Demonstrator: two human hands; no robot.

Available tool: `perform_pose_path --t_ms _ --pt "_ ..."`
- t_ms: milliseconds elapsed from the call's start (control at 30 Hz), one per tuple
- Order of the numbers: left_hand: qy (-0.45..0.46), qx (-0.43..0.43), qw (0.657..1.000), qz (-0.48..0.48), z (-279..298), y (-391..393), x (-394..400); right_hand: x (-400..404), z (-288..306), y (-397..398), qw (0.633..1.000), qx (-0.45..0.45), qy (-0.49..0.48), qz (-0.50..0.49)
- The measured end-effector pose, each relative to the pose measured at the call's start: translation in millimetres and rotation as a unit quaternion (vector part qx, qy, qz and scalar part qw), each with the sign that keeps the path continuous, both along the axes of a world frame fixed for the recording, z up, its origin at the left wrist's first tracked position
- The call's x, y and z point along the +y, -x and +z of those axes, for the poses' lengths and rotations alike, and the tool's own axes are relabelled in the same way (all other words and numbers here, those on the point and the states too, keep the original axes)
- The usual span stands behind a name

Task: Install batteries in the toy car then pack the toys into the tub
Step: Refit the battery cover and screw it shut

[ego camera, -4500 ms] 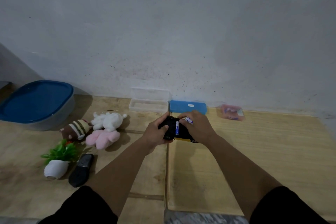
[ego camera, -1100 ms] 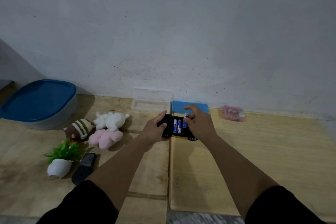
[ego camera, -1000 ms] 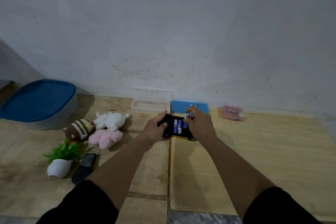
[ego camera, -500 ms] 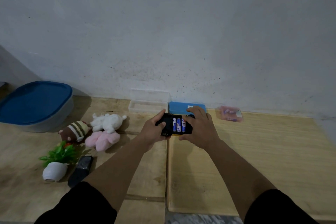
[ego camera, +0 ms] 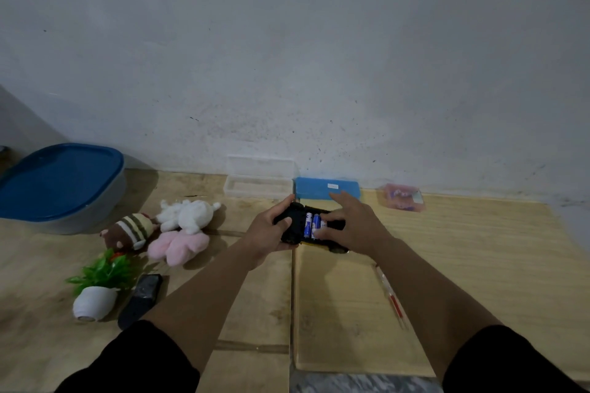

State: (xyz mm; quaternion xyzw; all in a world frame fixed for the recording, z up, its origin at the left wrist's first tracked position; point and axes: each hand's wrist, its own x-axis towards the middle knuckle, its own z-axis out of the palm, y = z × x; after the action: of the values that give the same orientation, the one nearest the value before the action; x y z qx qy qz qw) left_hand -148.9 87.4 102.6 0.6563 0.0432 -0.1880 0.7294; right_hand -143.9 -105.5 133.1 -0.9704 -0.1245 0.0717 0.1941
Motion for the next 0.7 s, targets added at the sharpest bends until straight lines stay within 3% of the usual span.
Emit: perform_pose_path --t_ms 67,133,200,300,467,600,700 --pt "-0.003 -0.008 1.0 -0.022 3 0 0 0 6 -4 0.995 0.007 -0.093 -0.023" --pt "-0.007 -0.024 0.999 -0.04 10 -3 0 -1 8 -6 0.993 0.015 -0.114 -0.015" --pt "-0.025 -0.05 0.998 -0.04 16 -7 0 -2 10 -5 0.983 0.089 -0.158 -0.013" --pt "-0.06 -0.092 0.994 0.016 21 -12 -5 2 11 -1 0.943 0.209 -0.258 0.001" --pt "-0.126 -0.1 0.983 0.087 12 -12 -12 3 8 10 0.908 0.245 -0.336 -0.057" --pt "-0.092 -0.037 0.995 -0.033 8 4 -20 -1 2 20 0.909 0.221 -0.345 -0.081" --pt "-0.069 -0.043 0.99 -0.116 6 17 -32 -3 -1 27 0.918 0.173 -0.344 -0.095"
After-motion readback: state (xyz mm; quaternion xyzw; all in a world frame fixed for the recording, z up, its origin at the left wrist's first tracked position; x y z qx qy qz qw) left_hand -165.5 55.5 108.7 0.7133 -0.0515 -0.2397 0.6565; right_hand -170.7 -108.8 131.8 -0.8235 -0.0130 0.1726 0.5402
